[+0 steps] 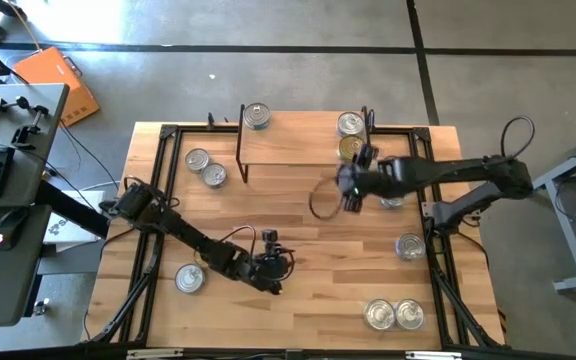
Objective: Stack canned seafood by type on shelf
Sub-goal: Put the blue tuna can on the shelf
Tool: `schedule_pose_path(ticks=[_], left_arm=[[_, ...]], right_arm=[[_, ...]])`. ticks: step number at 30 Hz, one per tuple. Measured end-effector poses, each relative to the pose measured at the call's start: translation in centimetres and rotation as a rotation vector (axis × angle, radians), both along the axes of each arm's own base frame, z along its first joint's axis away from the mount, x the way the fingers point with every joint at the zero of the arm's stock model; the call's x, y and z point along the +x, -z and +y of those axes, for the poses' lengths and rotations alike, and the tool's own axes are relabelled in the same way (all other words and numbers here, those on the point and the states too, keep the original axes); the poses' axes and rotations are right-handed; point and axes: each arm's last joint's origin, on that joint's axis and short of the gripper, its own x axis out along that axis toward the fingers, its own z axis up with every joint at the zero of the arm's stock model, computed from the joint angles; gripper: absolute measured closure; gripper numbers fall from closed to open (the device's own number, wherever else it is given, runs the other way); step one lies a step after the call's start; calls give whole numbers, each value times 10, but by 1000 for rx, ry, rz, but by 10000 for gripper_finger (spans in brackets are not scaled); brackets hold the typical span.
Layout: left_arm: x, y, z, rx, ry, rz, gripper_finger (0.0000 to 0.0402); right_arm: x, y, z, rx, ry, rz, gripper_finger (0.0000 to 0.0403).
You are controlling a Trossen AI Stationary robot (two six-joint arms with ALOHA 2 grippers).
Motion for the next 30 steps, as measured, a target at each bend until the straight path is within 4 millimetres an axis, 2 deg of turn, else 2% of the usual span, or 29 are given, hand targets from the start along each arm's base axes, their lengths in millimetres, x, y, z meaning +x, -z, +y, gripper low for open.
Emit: schedule_pose_path(ticks=[5,11,18,20,23,26,30], left_arm=[[0,-1,-4,-1,14,-14,266],[0,-4,-7,10,39,-39,266],[4,-13,-14,33,89,-124,266],[5,-16,-15,35,98,-144,266],[6,-17,-15,37,113,-155,266],[7,-18,-16,15,144,-161,266],[6,-18,-18,-4,176,-156,266]], right_arm=[[-12,10,56,146,-74,0,147],[-35,27,121,368,-68,30,147],[-69,41,173,552,55,168,146],[-80,44,182,566,101,212,147],[-98,47,186,526,227,257,154],[-110,50,185,478,329,284,169],[-122,72,175,435,409,354,200]])
